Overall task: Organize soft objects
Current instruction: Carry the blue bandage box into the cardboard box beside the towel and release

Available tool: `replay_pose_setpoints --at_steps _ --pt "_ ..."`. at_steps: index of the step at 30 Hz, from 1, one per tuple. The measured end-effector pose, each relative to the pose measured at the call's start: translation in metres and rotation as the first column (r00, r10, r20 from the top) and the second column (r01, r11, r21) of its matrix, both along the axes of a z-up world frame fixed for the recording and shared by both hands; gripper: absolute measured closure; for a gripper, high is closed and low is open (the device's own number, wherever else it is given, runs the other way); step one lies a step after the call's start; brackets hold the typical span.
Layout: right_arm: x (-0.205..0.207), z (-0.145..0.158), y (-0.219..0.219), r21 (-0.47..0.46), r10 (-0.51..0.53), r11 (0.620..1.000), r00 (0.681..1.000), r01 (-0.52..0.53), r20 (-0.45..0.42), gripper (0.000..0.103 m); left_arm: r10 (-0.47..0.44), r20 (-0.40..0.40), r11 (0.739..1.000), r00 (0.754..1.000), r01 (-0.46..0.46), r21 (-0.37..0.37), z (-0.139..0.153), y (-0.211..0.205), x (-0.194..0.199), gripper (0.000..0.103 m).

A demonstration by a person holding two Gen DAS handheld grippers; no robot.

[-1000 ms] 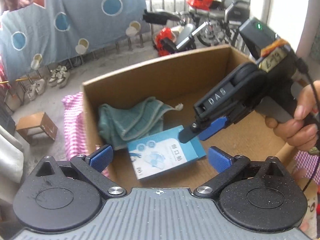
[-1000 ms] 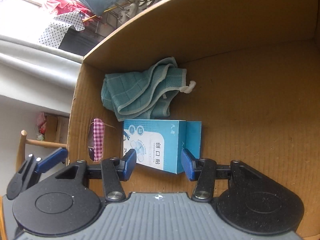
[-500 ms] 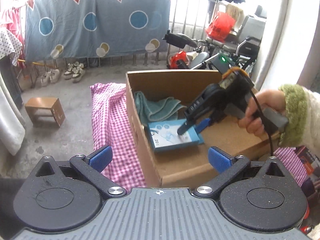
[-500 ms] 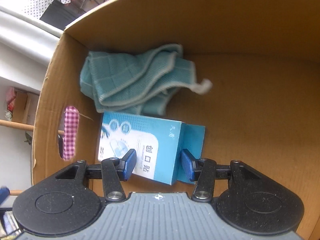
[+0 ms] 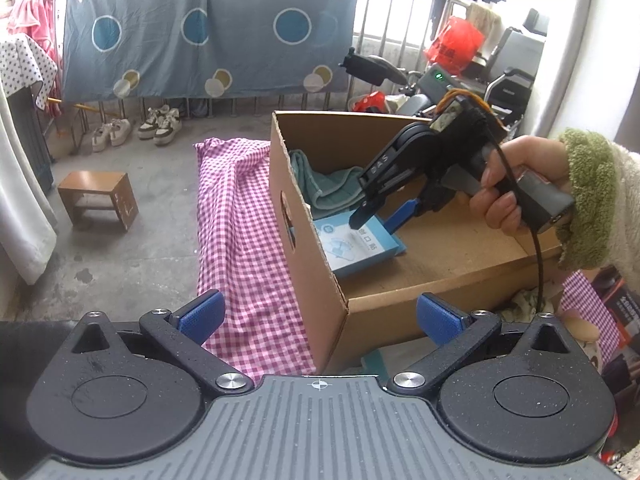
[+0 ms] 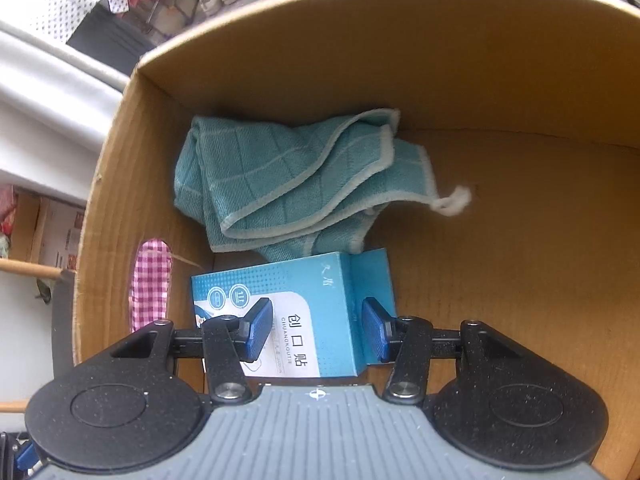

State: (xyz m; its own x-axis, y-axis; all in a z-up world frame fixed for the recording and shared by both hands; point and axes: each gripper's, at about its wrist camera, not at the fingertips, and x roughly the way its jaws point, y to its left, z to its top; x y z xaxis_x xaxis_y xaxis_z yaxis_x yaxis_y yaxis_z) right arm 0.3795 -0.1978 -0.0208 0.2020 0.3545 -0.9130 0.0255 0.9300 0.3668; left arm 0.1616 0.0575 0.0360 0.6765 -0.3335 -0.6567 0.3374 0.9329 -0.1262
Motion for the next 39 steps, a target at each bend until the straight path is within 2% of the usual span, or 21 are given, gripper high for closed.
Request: replay_pose_setpoints --at_steps 3,5,10,14,27,29,32,35,39 --pt "-0.015 0.011 -0.010 0.056 0.011 0.998 1.000 -0.011 0.003 0.051 0.001 0.002 1.000 1.000 -0.001 0.001 -0.002 0.002 -0.003 0.001" --pt "-0.025 0.014 -0.007 0.093 0.069 0.993 0.998 -0.067 -0.015 0.051 0.002 0.003 1.000 1.000 -0.002 0.001 -0.002 0.002 -0.004 0.001" --pt "-0.032 0.006 0.023 0.055 0.186 0.982 0.981 -0.183 -0.061 0.051 0.009 -0.008 1.000 1.000 -0.009 -0.011 -0.007 0.002 -0.007 0.001" --pt "-0.023 -0.007 0.030 0.053 0.181 0.983 0.979 -0.176 -0.095 0.051 0.019 -0.019 1.000 1.000 -0.019 -0.010 -0.011 0.003 -0.015 0.001" --pt "-0.019 0.014 0.019 0.089 0.136 0.988 0.988 -0.130 -0.070 0.051 0.037 -0.055 0.999 0.998 -0.038 -0.014 -0.020 0.004 -0.024 0.001" --pt "-0.021 0.003 0.019 0.080 0.142 0.987 0.988 -0.136 -0.063 0.050 0.037 -0.056 0.999 0.998 -0.037 -0.009 -0.020 0.003 -0.025 0.001" --pt "-0.022 0.004 0.022 0.070 0.156 0.986 0.986 -0.151 -0.057 0.048 0.037 -0.058 0.999 0.998 -0.038 -0.002 -0.020 0.002 -0.027 0.001" --pt "-0.027 0.003 0.024 0.063 0.153 0.987 0.987 -0.150 -0.045 0.041 0.038 -0.058 0.999 0.998 -0.038 -0.003 -0.020 0.003 -0.029 0.001" --pt "-0.037 0.018 0.021 0.059 0.156 0.986 0.988 -0.155 -0.003 0.040 0.037 -0.051 0.999 0.998 -0.038 -0.004 -0.018 0.001 -0.034 0.001"
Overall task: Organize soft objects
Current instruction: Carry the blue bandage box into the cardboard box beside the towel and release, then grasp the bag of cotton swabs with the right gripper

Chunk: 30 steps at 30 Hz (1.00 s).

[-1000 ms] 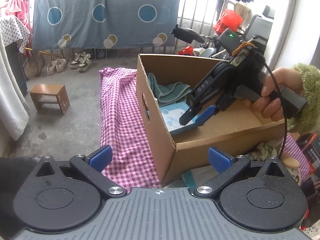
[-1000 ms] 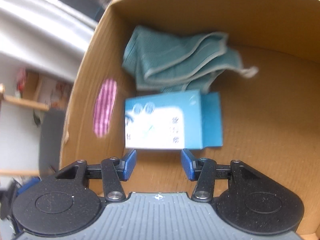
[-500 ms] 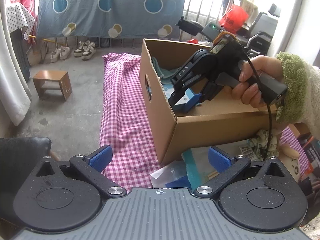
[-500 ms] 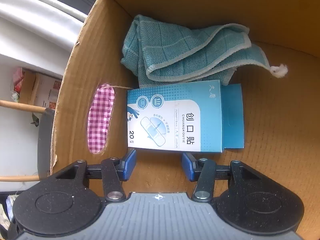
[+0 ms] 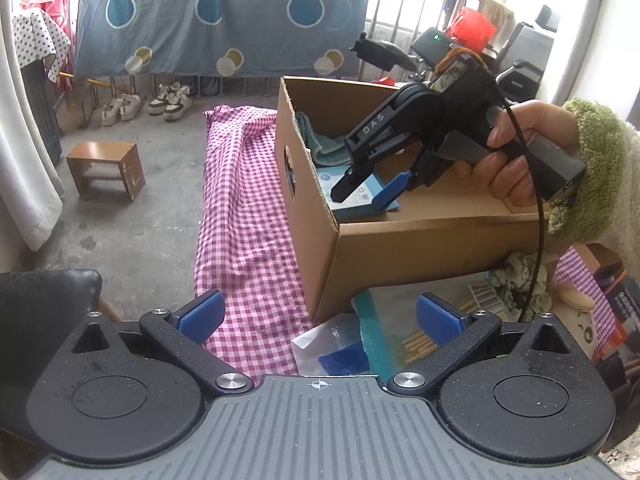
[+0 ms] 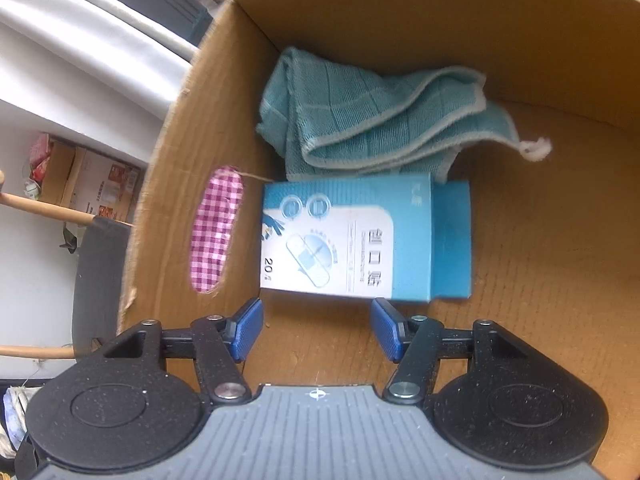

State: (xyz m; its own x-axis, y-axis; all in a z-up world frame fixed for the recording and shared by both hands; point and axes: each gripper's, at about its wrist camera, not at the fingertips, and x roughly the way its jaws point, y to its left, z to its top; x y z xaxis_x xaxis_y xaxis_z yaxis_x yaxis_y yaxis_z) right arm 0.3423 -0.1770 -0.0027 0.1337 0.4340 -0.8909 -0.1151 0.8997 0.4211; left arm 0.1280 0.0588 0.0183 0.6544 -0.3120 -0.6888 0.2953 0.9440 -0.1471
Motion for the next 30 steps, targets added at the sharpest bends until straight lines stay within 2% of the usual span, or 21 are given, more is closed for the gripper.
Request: replay_pose_setpoints --at_steps 10,17,24,30 --pt "-0.061 0.066 -0.015 0.101 -0.012 0.995 0.982 -0.007 0.189 0.038 -0.033 0.013 0.999 0.999 0.033 -0.016 0.005 -0.004 -0.014 0.001" --pt "-0.124 0.098 -0.040 0.227 -0.087 0.974 0.947 0.015 0.310 0.028 -0.118 -0.006 0.991 0.993 0.118 -0.063 0.001 -0.007 -0.027 0.001" --pt "-0.189 0.093 -0.058 0.237 -0.168 0.968 0.908 0.079 0.383 0.028 -0.200 -0.043 0.979 0.979 0.197 -0.058 -0.011 -0.020 -0.035 0.001" --pt "-0.224 0.055 -0.058 0.268 -0.244 0.950 0.913 0.158 0.326 0.028 -0.216 -0.080 0.974 0.973 0.209 -0.087 -0.022 -0.027 -0.032 0.001"
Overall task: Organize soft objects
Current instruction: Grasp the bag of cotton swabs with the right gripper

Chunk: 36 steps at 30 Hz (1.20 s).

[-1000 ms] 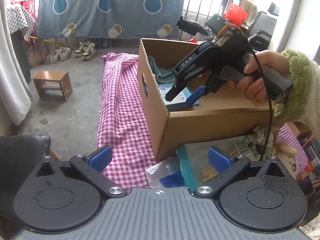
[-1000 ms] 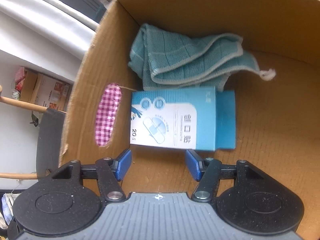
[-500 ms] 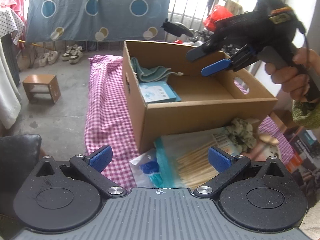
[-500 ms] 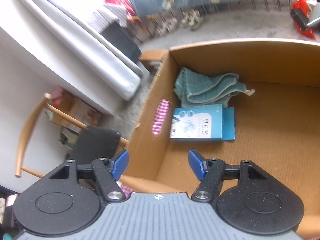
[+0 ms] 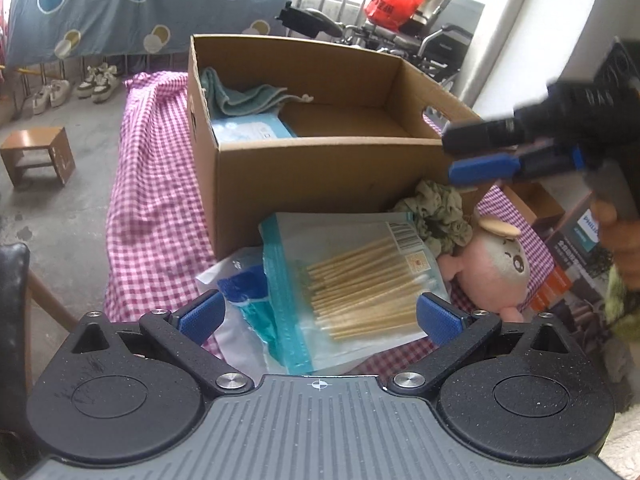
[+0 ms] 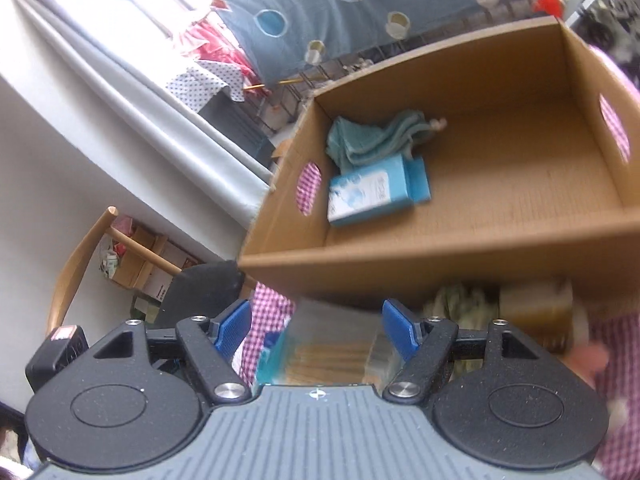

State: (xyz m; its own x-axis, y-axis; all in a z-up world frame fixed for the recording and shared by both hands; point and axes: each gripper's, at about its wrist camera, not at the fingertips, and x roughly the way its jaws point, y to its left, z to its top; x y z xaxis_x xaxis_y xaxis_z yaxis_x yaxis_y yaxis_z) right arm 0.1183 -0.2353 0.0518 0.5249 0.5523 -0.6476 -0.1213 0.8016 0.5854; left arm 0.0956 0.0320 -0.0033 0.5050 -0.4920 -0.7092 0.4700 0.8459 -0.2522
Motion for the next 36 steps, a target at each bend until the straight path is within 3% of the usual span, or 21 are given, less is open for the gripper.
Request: replay_pose_setpoints --at_steps 8,12,16,22,27,36 --pt "-0.021 -0.055 -0.001 0.013 -0.114 0.993 0.987 0.116 -0.109 0.039 -0.004 -0.031 0.999 1.000 0.002 -0.034 -0.009 -0.006 0.008 0.006" --pt "-0.022 -0.067 0.004 -0.005 -0.127 0.992 0.983 0.127 -0.129 0.046 -0.003 -0.059 0.999 0.998 0.000 -0.040 -0.014 -0.009 0.013 0.008" --pt "-0.019 -0.071 0.013 -0.038 -0.115 0.993 0.987 0.111 -0.112 0.046 -0.022 -0.069 0.999 0.997 0.018 -0.048 -0.016 -0.014 0.015 0.009" --pt "-0.015 -0.083 0.021 -0.007 -0.084 0.996 0.987 0.084 -0.133 0.054 -0.030 -0.071 0.999 0.997 0.028 -0.034 -0.017 -0.022 0.015 0.008" --pt "-0.018 -0.079 0.026 -0.044 -0.095 0.995 0.991 0.091 -0.096 0.058 -0.033 -0.062 0.999 0.998 0.032 -0.010 -0.016 -0.027 0.014 0.008" --pt "-0.027 -0.063 0.024 -0.030 -0.099 0.995 0.994 0.098 -0.034 0.068 -0.016 -0.040 0.999 0.999 0.015 -0.042 -0.001 -0.020 0.006 0.007"
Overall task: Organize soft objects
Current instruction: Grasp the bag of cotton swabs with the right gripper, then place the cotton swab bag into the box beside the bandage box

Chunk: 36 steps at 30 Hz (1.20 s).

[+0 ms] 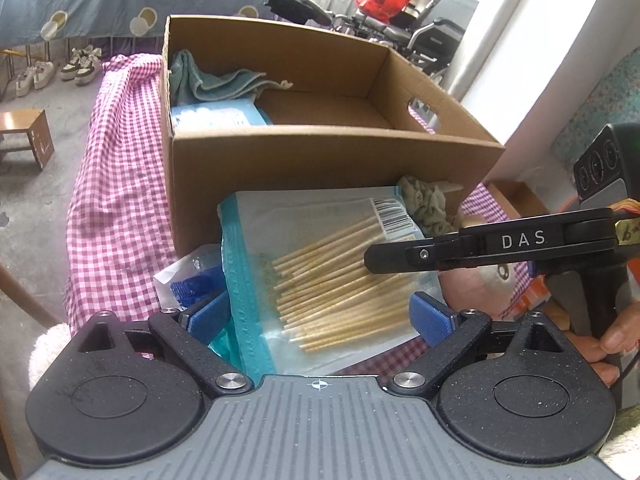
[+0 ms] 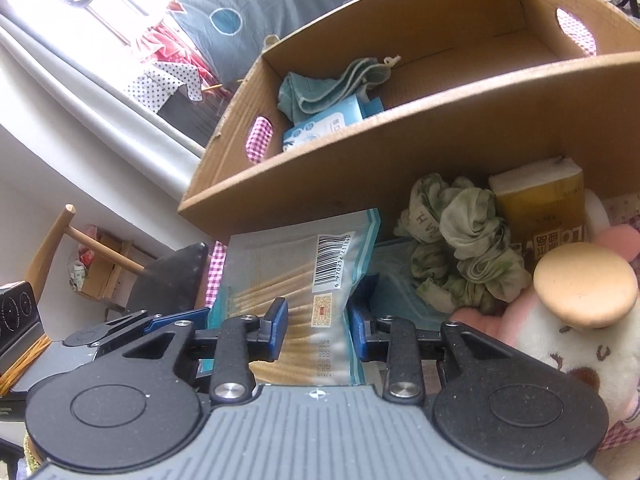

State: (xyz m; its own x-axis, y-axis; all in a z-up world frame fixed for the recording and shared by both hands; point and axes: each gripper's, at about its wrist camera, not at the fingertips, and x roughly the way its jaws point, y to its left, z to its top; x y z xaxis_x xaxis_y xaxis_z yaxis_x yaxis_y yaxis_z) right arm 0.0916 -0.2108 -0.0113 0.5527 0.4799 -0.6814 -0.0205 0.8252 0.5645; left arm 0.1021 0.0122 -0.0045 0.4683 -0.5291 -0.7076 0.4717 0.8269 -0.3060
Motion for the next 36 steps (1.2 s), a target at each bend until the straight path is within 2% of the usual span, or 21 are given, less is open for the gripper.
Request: replay_pose_setpoints --at_steps 11,15,20,24,27,31,36 --pt "0.002 0.054 0.010 0.010 0.058 0.998 0.989 -0.060 0.139 0.069 0.054 0.160 0.998 0.986 -0.050 -0.027 0.056 0.011 -0.010 0.005" --pt "0.017 0.080 0.012 -0.006 0.091 0.996 0.977 -0.092 0.194 0.069 0.074 0.204 0.997 0.976 -0.067 -0.043 0.079 0.012 0.006 0.005" --pt "0.049 0.106 0.008 -0.031 0.123 0.992 0.966 -0.119 0.227 0.069 0.073 0.213 0.996 0.974 -0.059 -0.073 0.097 0.010 0.041 0.005" --pt "0.086 0.111 -0.003 -0.018 0.128 0.992 0.973 -0.127 0.191 0.069 0.061 0.200 0.995 0.978 -0.045 -0.087 0.098 0.005 0.072 0.005" --pt "0.117 0.103 -0.013 -0.007 0.134 0.991 0.982 -0.134 0.136 0.069 0.055 0.162 0.997 0.985 -0.044 -0.069 0.091 -0.004 0.096 0.005" --pt "0.150 0.077 -0.025 0.009 0.150 0.989 0.988 -0.150 0.026 0.069 0.051 0.071 0.998 0.996 -0.049 -0.031 0.070 -0.016 0.123 0.005" --pt "0.179 0.038 -0.036 0.027 0.184 0.983 0.977 -0.182 -0.106 0.069 0.038 -0.016 0.999 0.999 -0.037 0.026 0.046 -0.025 0.136 0.006"
